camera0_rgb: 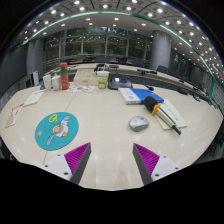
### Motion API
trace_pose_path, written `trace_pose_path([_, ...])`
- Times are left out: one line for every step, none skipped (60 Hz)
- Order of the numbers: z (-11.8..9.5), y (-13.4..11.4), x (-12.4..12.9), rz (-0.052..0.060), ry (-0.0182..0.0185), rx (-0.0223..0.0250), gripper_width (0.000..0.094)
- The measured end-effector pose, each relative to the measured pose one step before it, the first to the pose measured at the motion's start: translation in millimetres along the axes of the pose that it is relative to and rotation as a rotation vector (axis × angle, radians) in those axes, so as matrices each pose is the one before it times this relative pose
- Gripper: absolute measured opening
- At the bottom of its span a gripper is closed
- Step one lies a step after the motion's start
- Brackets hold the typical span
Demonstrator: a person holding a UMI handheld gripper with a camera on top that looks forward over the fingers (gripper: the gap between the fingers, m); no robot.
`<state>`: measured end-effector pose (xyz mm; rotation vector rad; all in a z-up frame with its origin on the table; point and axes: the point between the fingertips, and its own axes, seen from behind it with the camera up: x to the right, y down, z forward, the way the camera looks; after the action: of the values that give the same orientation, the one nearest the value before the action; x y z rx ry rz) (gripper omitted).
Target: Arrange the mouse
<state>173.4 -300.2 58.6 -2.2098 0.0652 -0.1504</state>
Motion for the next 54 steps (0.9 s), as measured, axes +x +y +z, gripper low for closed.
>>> trace_pose_path([8.58, -1.33, 7.49, 0.0061, 0.00446, -0.00094, 0.0858])
trace_pose_path([8.5, -1.59, 7.08, 0.0064, 0.00445, -0.00021, 0.086])
trace_pose_path([8.82, -1.61, 6.73, 0.0065, 0.00345, 0.00033, 0.0858])
trace_pose_path([8.77, -1.57, 6.2, 0.0061, 0.0019, -0.00012, 0.0858])
trace_pose_path([8.1, -0.66, 3.42, 0.0061, 0.00325, -0.00042, 0.086])
trace_pose_path([8.83, -1.07, 5.84, 0.0051, 0.00006, -0.00321, 0.0862])
trace_pose_path([10.08, -1.21, 7.17, 0.0054, 0.00139, -0.00449, 0.0857])
trace_pose_path([8.51, -0.87, 5.52, 0.0049, 0.00209, -0.00416, 0.0857])
trace_pose_path([8.2, -0.82, 5.41, 0.0046, 0.00247, -0.00399, 0.0858])
trace_pose_path([8.24, -0.83, 5.27, 0.004, 0.00349, -0.00376, 0.0857])
trace_pose_path([8.05, -0.93, 5.31, 0.0039, 0.00427, -0.00386, 0.0856])
trace_pose_path([7.96, -0.88, 4.64, 0.0039, 0.00389, -0.00421, 0.0859])
trace_pose_path([7.03, -0.68, 3.31, 0.004, 0.00195, -0.00446, 0.0859])
trace_pose_path([6.66, -0.86, 3.45, 0.0042, 0.00033, -0.00482, 0.0855])
trace_pose_path([6.67, -1.1, 3.37, 0.0045, 0.00021, -0.0045, 0.0855])
trace_pose_path([6.27, -1.36, 3.09, 0.0044, 0.00048, -0.00379, 0.0853])
trace_pose_path([6.22, -1.81, 2.7, 0.0051, 0.00117, -0.00258, 0.0854])
trace_pose_path([5.28, -1.92, 2.48, 0.0049, 0.00075, -0.00151, 0.0854])
trace_pose_path([4.6, -2.36, 1.79, 0.0044, -0.00092, -0.00063, 0.0856])
trace_pose_path([4.54, -2.45, 1.54, 0.0041, -0.0019, -0.00009, 0.0854])
trace_pose_path([4.38, -2.36, 1.0, 0.0035, -0.00218, -0.00056, 0.0855])
trace_pose_path([4.14, -2.09, 0.7, 0.0031, -0.00278, -0.00156, 0.0853])
trace_pose_path([4.89, -1.81, 0.68, 0.0043, -0.00133, -0.00258, 0.0854])
trace_pose_path([3.4, -1.91, 1.6, 0.0043, 0.00239, -0.001, 0.0858])
trace_pose_path([3.4, -2.54, 0.28, 0.0036, -0.00154, 0.00065, 0.0853])
trace_pose_path([3.32, -2.19, -0.31, 0.0048, -0.00323, -0.00061, 0.0852])
trace_pose_path([3.32, -2.36, -0.5, 0.0044, -0.00335, 0.00107, 0.0852])
trace_pose_path([3.03, -2.41, -0.62, 0.005, -0.00432, 0.00048, 0.0852])
trace_pose_path([2.88, -2.28, -0.86, 0.006, -0.00436, -0.0002, 0.085])
trace_pose_path([2.9, -3.3, -0.7, 0.0064, -0.00262, 0.00067, 0.085])
trace_pose_path([2.52, -2.62, -0.87, 0.0052, -0.00198, 0.0017, 0.0847])
trace_pose_path([2.18, -2.12, -0.82, 0.005, -0.00293, 0.00087, 0.0846])
trace_pose_path([2.42, -1.82, -0.75, 0.0028, -0.00159, 0.00107, 0.0846])
trace_pose_path([2.33, -2.22, -0.24, -0.0008, -0.00059, 0.00208, 0.0844])
trace_pose_path([2.48, -1.84, -0.45, -0.003, 0.00083, 0.00144, 0.0836])
trace_pose_path([2.52, -1.6, -0.24, -0.0049, 0.00213, 0.00119, 0.0827])
trace_pose_path([2.48, -1.49, -0.09, -0.0061, 0.00271, 0.0019, 0.0812])
trace_pose_path([2.19, -1.1, -0.14, -0.0069, 0.00341, 0.00106, 0.0792])
trace_pose_path([2.24, -1.23, 0.05, -0.0065, 0.00481, 0.00163, 0.0766])
trace_pose_path([1.95, -0.65, 0.98, -0.0085, 0.0083, 0.0009, 0.0734])
trace_pose_path([2.31, -0.83, 1.25, -0.0078, 0.00868, -0.00011, 0.0696])
trace_pose_path([1.75, -0.39, 1.44, -0.0083, 0.00964, 0.00259, 0.0656])
trace_pose_path([1.1, -1.62, -0.42, -0.005, 0.00302, 0.00442, 0.0616])
trace_pose_path([0.79, -0.86, -1.62, 0.0002, -0.00322, 0.00288, 0.0572])
trace_pose_path([0.44, 0.19, -1.72, 0.0033, -0.00503, -0.00245, 0.0527])
trace_pose_path([0.41, -0.65, -0.97, 0.0036, -0.00226, 0.00081, 0.0487])
trace_pose_path([0.24, -0.09, -0.04, 0.0008, 0.00112, -0.00218, 0.0488])
trace_pose_path([0.0, 0.1, 0.36, -0.0011, 0.00278, -0.00271, 0.0488])
trace_pose_path([0.29, -0.08, 0.65, -0.0027, 0.00251, -0.00037, 0.0485])
trace_pose_path([-0.58, 0.05, -0.12, -0.0025, 0.00109, -0.00131, 0.0479])
trace_pose_path([-0.34, 0.05, -0.29, -0.0018, 0.00067, -0.00176, 0.0474])
trace_pose_path([-0.34, 0.17, -0.15, -0.0011, 0.00037, -0.00199, 0.0469])
trace_pose_path([-0.39, -0.03, -0.05, 0.0001, 0.00033, -0.001, 0.046])
trace_pose_path([0.35, 0.49, 0.17, -0.0007, 0.00121, 0.00007, 0.0452])
